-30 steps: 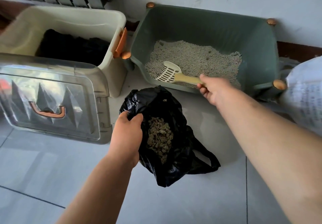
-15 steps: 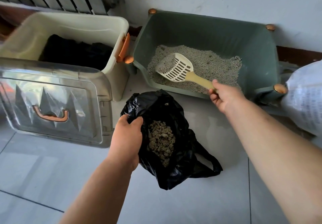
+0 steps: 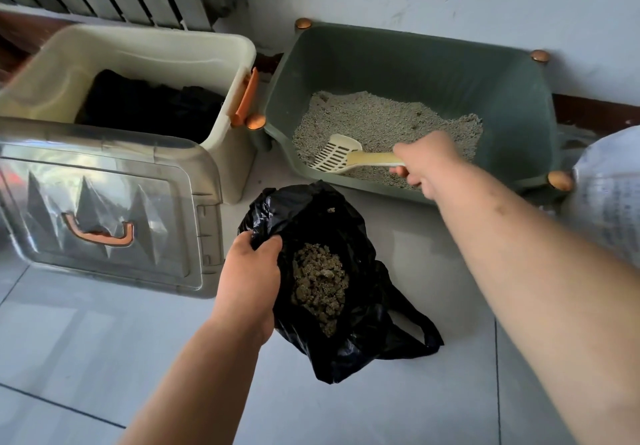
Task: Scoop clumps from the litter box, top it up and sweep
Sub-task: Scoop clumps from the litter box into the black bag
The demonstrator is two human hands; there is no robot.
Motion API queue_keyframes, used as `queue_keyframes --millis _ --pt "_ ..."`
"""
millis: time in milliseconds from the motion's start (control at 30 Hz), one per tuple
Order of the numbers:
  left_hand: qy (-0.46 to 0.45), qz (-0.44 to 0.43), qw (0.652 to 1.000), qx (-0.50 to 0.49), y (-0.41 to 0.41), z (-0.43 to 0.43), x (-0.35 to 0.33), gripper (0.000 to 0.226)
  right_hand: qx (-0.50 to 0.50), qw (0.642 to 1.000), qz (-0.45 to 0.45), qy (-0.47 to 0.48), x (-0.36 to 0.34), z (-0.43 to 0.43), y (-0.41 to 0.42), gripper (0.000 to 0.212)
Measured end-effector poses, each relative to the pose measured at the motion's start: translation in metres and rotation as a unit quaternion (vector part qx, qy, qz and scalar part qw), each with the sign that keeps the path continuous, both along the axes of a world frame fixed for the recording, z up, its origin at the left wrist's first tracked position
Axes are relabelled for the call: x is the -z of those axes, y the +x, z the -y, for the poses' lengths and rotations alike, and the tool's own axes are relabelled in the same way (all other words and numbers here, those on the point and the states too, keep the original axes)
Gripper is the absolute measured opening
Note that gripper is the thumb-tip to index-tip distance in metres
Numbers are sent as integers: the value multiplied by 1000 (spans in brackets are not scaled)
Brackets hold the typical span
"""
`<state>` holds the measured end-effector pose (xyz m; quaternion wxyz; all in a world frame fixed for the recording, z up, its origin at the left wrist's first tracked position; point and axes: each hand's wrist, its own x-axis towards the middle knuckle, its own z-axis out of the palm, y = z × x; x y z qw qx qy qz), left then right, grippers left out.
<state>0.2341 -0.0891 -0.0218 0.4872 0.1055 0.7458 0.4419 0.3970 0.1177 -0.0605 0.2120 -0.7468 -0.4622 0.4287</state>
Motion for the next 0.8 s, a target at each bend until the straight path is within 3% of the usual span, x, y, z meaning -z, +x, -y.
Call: queue_keyframes --millis 100,267,500,667,800 --pt "0 0 1000 -4 -1 -2 0 12 -7 999 -33 -4 7 3 -3 25" --pt "0 11 1000 -7 -1 -2 7 14 -68 985 -132 -87 1 20 -9 24" --pt "-5 11 1000 -9 -2 -5 6 12 38 943 -305 -129 14 44 -44 27" --pt "-2 12 1000 -18 -8 -3 7 12 64 937 -323 -118 29 47 -74 32" --pt "1 9 1000 -27 -18 -3 6 12 59 955 -271 -103 34 32 -95 34"
